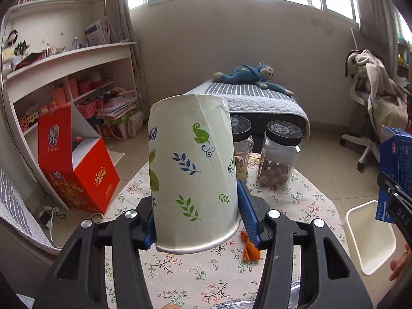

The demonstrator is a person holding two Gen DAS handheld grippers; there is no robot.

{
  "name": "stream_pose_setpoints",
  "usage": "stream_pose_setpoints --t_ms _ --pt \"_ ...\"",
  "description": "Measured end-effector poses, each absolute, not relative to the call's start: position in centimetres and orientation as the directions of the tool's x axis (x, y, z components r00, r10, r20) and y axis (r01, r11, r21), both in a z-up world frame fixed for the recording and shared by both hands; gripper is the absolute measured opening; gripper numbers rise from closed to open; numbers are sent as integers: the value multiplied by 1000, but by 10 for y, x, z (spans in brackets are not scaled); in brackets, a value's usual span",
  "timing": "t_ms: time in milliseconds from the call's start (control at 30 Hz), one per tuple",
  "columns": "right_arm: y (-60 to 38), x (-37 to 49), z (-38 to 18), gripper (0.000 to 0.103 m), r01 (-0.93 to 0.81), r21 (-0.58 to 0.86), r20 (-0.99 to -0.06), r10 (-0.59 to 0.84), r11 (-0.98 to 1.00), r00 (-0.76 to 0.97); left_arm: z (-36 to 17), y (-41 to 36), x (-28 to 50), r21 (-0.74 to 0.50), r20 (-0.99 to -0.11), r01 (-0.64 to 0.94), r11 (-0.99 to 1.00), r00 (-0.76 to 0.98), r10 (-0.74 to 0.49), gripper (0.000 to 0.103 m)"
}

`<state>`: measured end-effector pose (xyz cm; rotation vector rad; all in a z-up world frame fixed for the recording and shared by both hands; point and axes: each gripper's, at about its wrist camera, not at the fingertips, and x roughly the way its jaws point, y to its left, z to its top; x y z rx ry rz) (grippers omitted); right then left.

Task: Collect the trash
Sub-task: 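Carry the paper cup and blue box over to the white bin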

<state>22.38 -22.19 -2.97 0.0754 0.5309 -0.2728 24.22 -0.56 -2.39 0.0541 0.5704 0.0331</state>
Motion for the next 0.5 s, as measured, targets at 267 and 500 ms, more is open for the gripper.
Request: stream_pose_setpoints --t_ms 267,500 --pt "-232 214 -27 52 303 -8 -477 -270 953 836 -19 -37 234 80 -477 0 997 878 38 53" --pt "-256 208 -28 52 346 -17 -483 -311 938 818 -19 -62 234 53 -477 39 998 879 -9 53"
